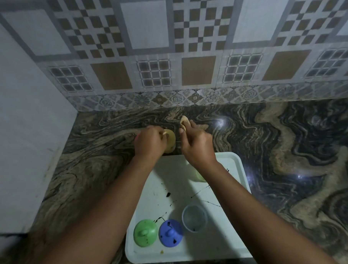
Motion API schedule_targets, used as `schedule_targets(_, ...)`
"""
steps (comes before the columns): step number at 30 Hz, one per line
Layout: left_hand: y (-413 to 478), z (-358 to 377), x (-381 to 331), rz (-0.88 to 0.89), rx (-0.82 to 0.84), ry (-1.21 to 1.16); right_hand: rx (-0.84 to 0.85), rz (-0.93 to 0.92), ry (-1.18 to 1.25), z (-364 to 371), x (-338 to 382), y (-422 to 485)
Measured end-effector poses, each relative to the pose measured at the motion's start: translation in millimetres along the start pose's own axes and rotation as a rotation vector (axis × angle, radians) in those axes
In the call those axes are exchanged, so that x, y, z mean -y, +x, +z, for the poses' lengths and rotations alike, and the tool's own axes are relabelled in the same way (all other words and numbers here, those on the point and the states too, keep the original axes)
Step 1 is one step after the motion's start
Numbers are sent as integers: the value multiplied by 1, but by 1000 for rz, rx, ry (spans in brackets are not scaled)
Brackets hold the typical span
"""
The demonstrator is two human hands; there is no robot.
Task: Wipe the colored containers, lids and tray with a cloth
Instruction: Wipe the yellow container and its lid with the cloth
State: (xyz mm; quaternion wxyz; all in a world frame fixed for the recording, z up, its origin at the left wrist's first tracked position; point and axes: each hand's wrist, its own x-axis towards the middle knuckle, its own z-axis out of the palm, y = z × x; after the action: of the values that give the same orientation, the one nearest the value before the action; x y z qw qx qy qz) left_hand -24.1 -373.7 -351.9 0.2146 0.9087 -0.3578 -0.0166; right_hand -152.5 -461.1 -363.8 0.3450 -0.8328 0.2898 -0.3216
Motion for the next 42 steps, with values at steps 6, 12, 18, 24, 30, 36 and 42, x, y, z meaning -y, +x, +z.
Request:
schedule_targets(6, 5, 6, -2, 21, 9, 36, -27, 20, 40, 5, -4, 0)
schedule_targets(12, -2, 10, 0, 73, -5, 37, -32, 45, 83, 6, -7, -4)
schedule_targets(18, -5, 12, -1, 95, -6, 82, -17, 75, 76, 4, -6, -4)
schedule_targets(24, -5, 9, 3, 87, 2, 58, -18, 96, 74, -3, -1, -3)
schedule_targets(30, -11, 15, 6, 104, -2, 21, -21, 100, 101, -5, 1, -7)
schedule_targets(36, -10, 13, 8, 95, 2, 2, -26, 118, 110, -9, 2, -9)
schedule_targets(42, -14, 7, 8, 119, 2, -22, -44, 126, 141, -16, 3, -8)
